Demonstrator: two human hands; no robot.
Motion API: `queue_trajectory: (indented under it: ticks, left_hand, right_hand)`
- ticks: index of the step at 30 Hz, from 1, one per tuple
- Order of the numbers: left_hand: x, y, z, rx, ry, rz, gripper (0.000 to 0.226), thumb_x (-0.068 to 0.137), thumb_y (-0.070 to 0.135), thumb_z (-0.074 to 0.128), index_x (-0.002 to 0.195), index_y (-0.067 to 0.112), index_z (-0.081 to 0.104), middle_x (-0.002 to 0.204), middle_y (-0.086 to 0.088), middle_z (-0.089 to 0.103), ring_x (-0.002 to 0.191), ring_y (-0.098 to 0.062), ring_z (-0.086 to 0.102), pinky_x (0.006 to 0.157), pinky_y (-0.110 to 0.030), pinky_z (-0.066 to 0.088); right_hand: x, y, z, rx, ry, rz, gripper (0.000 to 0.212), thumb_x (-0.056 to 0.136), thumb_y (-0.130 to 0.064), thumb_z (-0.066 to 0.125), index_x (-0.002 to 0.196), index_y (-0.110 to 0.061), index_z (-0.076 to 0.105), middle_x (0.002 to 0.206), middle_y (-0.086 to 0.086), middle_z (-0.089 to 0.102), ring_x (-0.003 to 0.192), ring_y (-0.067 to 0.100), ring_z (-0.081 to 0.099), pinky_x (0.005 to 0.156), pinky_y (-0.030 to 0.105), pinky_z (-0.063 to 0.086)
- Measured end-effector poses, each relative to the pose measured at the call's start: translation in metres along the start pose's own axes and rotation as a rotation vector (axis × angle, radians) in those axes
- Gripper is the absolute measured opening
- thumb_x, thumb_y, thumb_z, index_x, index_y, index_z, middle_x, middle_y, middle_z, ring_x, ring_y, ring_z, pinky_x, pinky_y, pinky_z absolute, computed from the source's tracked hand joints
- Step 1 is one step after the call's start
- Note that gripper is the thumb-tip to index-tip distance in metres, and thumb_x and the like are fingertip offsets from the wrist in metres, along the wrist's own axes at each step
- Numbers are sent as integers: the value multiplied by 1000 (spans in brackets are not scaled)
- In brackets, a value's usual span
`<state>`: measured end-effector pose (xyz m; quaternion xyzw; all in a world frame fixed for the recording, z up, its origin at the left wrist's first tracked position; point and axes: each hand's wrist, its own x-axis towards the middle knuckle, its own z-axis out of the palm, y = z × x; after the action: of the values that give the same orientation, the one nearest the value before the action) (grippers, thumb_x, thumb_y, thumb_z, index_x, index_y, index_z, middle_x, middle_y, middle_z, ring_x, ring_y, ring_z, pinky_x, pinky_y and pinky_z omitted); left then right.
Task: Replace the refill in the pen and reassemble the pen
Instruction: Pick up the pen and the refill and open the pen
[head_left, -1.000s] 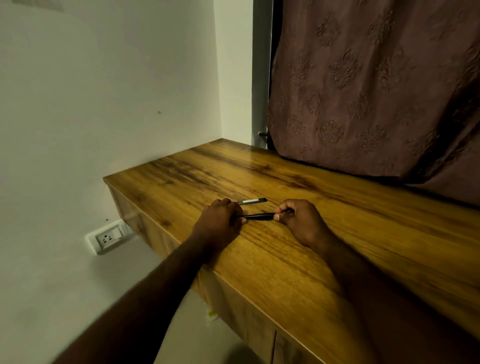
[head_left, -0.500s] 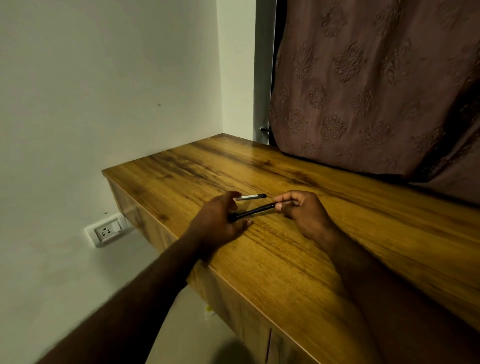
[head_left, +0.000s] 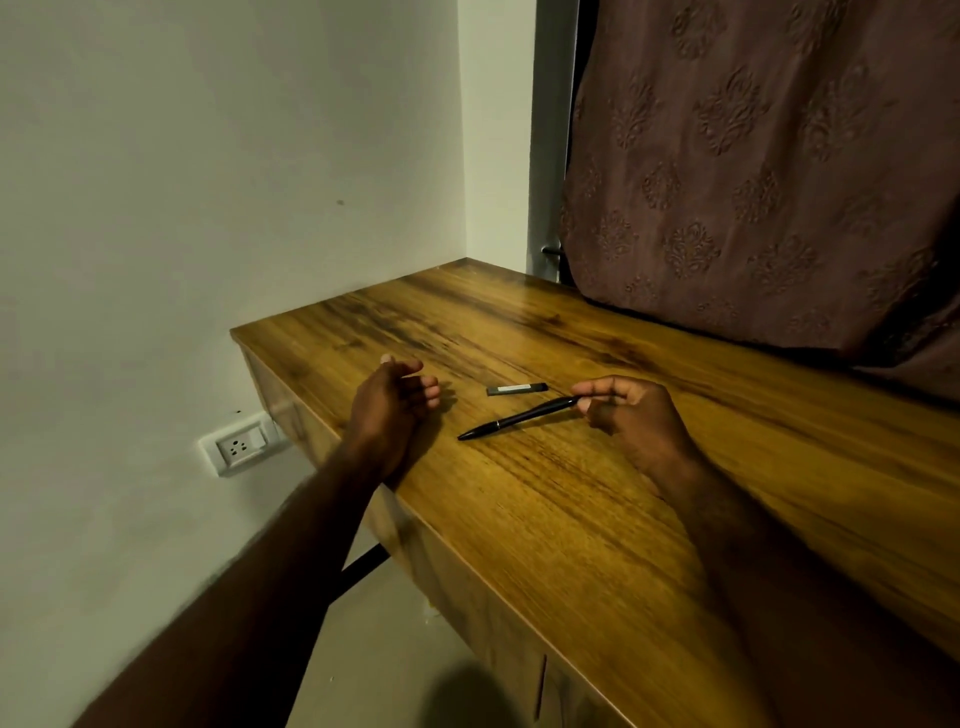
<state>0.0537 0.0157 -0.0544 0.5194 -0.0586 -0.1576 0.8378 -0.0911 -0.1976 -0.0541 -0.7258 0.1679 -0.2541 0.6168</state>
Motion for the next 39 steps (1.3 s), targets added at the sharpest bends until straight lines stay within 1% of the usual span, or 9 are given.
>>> queue_trajectory:
  ticks: [7,10,18,23,26,29,33,36,39]
  left_hand:
    - [-29,-3,24,457,-255,39,7,93,5,59,95,3,66,75,-8,66,64,-16,65,54,-26,54]
    - [-30,-8,24,727,-438,47,15,85,4,69,93,-6,61,76,-12,63,62,-20,59,50,-26,49]
    - [-22,-13,19,705,-409,53,10,91,4,61,96,-3,65,65,-12,55,46,-13,48,41,-21,38]
    - [-14,-16,20,819,-408,229,9,91,11,64,98,8,67,76,-6,65,63,-11,60,55,-25,49]
    - [-20,-21,33,780,-393,302,25,80,8,75,103,5,66,83,-5,66,68,-2,64,61,-18,53]
    - [-27,-36,48,666,-452,239,24,76,6,79,97,8,68,81,-14,71,70,-15,68,67,-31,57]
    - [-29,-39,52,776,-484,374,15,90,12,65,103,13,72,81,-13,73,61,-16,58,55,-32,47]
    - [-33,-37,51,1088,-399,691,14,91,14,61,97,9,72,85,-10,73,72,-17,61,70,-30,51]
    - [-30,-37,50,1153,-360,774,14,91,13,60,100,11,71,89,-6,73,81,-19,65,78,-32,54]
  right_hand:
    - [1,-1,-6,50,-6,5,13,88,-3,64,91,-14,71,76,2,68,62,7,55,56,15,43]
    - [4,0,-5,50,-3,11,7,90,-10,64,87,-14,70,75,0,70,60,6,54,57,18,42]
    - [5,-1,-2,47,19,10,18,93,-21,61,83,-7,67,70,1,68,59,8,53,57,21,41]
    - [5,-2,0,38,29,8,19,94,-19,59,84,-5,65,69,2,65,58,8,51,54,17,41]
    - [3,-3,2,75,46,16,20,94,-17,59,86,0,65,69,4,64,56,8,50,49,13,40]
    - [2,-5,2,106,59,34,20,94,-19,60,84,-2,65,70,5,65,57,9,50,50,16,39]
    - [2,-6,1,126,53,29,19,93,-15,60,80,-2,64,69,6,64,55,8,49,49,16,37]
    - [2,-5,1,129,51,24,18,93,-15,61,81,-2,65,69,5,65,55,8,49,49,16,37]
    - [4,-2,-1,125,48,29,17,92,-15,61,84,-1,66,69,3,66,56,7,50,51,17,38]
